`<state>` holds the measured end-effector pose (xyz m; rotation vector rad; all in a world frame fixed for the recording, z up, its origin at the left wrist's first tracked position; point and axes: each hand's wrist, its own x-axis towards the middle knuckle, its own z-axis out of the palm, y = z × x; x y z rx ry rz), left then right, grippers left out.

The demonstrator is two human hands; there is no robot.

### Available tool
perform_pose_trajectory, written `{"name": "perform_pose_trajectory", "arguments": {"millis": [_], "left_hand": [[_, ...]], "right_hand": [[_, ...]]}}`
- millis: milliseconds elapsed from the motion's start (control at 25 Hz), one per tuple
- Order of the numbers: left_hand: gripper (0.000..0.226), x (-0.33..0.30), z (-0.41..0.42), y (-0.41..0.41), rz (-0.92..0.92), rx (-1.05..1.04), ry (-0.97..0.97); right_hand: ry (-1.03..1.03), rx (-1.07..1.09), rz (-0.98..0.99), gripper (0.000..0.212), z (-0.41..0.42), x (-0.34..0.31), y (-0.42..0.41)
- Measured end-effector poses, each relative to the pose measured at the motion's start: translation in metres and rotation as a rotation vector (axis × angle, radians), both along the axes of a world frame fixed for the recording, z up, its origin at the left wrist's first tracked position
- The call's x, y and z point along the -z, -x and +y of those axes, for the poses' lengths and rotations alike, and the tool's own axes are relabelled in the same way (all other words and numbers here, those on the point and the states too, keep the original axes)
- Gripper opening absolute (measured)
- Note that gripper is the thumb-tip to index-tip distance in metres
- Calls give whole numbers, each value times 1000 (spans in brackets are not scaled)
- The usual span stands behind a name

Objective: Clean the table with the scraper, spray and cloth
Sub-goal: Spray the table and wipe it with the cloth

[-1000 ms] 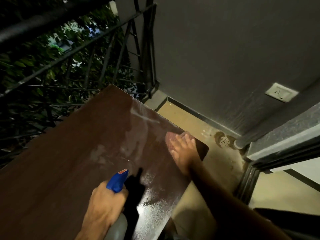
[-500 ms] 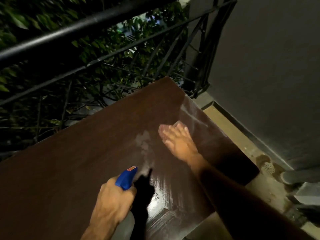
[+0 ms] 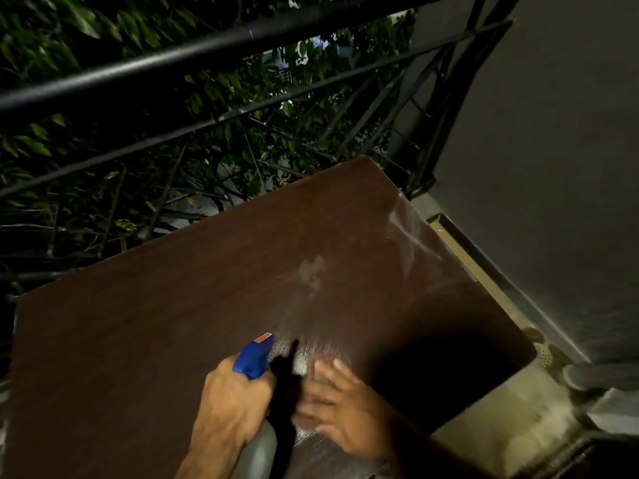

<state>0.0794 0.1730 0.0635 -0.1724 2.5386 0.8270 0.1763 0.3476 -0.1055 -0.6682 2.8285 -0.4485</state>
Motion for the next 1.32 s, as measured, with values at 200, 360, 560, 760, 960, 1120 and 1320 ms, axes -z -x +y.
{"name": "perform_pose_trajectory", "arguments": {"millis": [200,360,560,760,960,1120,1320], "left_hand": [[9,7,-3,-3,15,-52,-27],[10,9,7,-3,41,-126,-20],[11,9,21,-1,53,-165,-22],[12,19,38,15,29,-173,-31],[19,23,64,26,55,-125,-12],[16,25,81,31,52,-92,1],[22,32,93,38,16,-45,11]], "right_hand": [[-93,109,58,47,27,-4,96],[-59,451,-43,53,64,-21,204],[-64,230,58,48,33,-18,163],[-97,-260,49,37,26,3,34],[-157,-2,112,49,132,15,108],[-83,536,6,63,205,-1,175],[1,455,133,48,156,0,117]]}}
